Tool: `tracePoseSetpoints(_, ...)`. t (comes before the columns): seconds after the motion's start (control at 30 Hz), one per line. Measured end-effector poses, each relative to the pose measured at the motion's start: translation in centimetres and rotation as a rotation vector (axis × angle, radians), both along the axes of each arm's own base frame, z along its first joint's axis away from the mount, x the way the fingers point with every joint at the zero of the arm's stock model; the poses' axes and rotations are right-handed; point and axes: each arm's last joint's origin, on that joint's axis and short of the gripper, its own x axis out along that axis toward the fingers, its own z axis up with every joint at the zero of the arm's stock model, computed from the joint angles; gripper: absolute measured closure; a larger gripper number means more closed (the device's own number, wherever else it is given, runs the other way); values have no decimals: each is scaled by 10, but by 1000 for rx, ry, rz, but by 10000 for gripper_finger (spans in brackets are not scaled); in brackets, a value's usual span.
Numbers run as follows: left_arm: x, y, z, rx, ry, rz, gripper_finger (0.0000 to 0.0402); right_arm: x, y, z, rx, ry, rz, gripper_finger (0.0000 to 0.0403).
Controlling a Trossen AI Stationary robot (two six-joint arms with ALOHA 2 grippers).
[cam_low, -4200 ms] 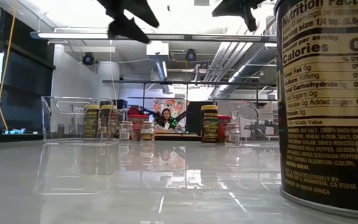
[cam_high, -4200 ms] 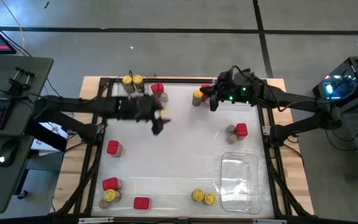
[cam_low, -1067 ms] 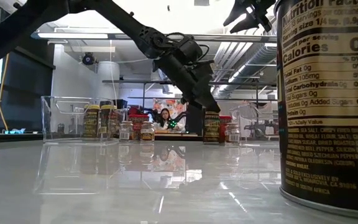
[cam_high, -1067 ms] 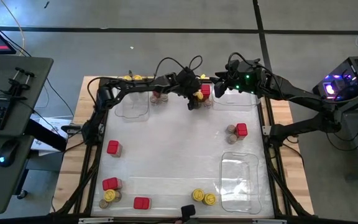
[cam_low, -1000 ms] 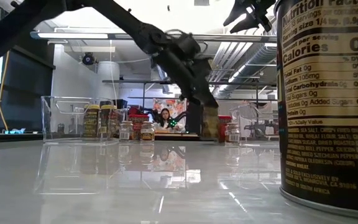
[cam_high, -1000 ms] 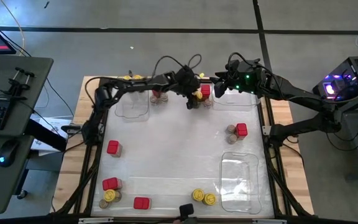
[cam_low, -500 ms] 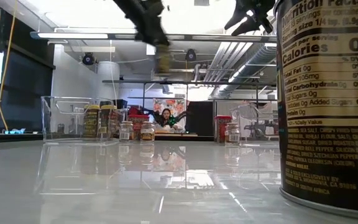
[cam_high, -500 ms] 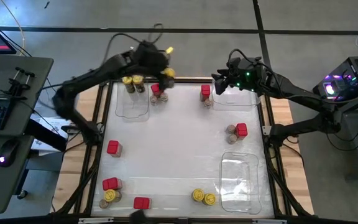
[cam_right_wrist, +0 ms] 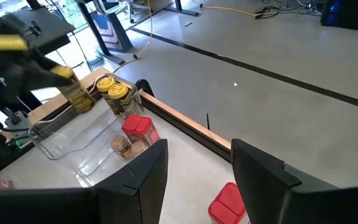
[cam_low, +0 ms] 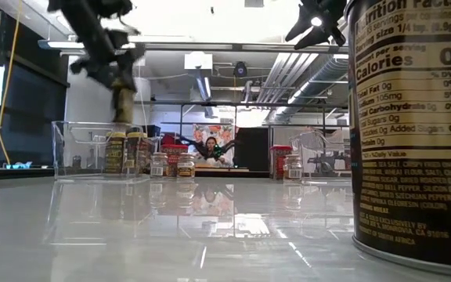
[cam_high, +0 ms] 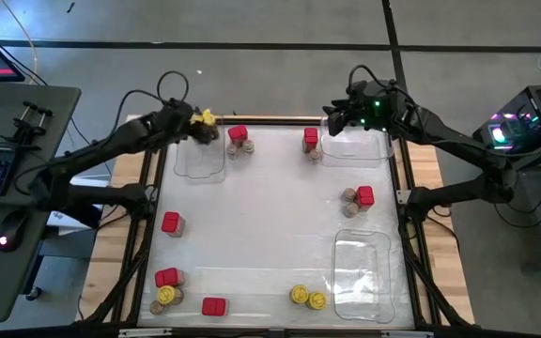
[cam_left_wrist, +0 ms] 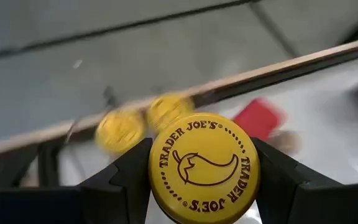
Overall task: Sort spices by type
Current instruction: Put the yellow seasoning bottle into the top left transparent bin
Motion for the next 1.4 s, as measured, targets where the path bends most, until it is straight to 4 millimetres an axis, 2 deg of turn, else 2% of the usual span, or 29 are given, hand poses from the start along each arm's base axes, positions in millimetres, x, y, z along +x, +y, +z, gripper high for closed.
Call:
tracePoseSetpoints(0.2,-10,9,-46,-77,-8,238,213,3,-1,-2,21,-15,3,231)
tracePoseSetpoints(0.3,-10,16,-53,5,-66,325,213,6,-2,-3,28,-12,14,231)
tracePoseSetpoints(0.43,-8,21,-66,56,-67,328,213,9,-4,-7,37,-4,17,231)
tracePoseSetpoints(0.8,-6,23,-82,45,-27,349,213,22,-9,-19,81,31,61,231)
tracePoseSetpoints(1.23,-3,26,-96,24,97,336,211,22,-9,-20,81,32,61,231)
tracePoseSetpoints(1.4,-1,28,-102,12,96,358,137,22,-9,-20,81,32,61,231)
